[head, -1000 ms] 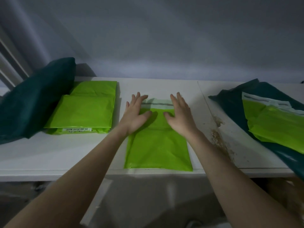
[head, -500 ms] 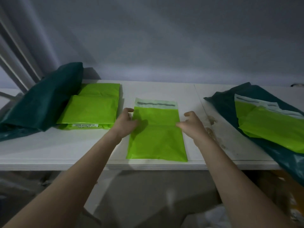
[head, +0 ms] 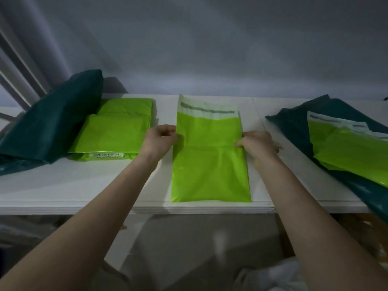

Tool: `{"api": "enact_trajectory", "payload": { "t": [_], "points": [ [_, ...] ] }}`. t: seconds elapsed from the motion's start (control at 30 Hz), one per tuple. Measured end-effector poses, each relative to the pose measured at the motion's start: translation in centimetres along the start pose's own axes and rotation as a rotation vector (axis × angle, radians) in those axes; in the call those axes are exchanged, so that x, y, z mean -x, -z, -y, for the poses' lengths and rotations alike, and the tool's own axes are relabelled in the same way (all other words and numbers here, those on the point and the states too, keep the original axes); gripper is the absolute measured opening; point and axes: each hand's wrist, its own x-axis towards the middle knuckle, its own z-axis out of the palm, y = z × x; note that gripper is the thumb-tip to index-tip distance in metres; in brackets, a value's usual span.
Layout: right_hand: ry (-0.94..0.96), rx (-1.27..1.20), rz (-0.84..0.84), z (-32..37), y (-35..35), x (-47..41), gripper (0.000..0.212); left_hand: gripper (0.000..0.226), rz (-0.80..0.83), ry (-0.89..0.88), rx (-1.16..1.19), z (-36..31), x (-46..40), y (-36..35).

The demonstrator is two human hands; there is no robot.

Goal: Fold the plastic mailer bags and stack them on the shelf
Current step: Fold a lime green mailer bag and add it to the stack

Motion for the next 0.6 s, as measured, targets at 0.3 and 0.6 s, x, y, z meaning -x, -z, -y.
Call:
{"api": "enact_trajectory", "payload": {
  "t": [0.3, 0.6],
  "points": [
    [0.021, -0.089, 0.03, 0.0, 0.5, -1.1, 0.018, 0.007, -0.042, 0.055, 0.051, -1.1, 0.3, 0.4],
    [-0.15, -0.257, 0.211, 0.0, 0.3, -1.4, 0.024, 0.017, 0.122, 0.246, 0.276, -0.7, 0.0, -0.5]
  ]
}}
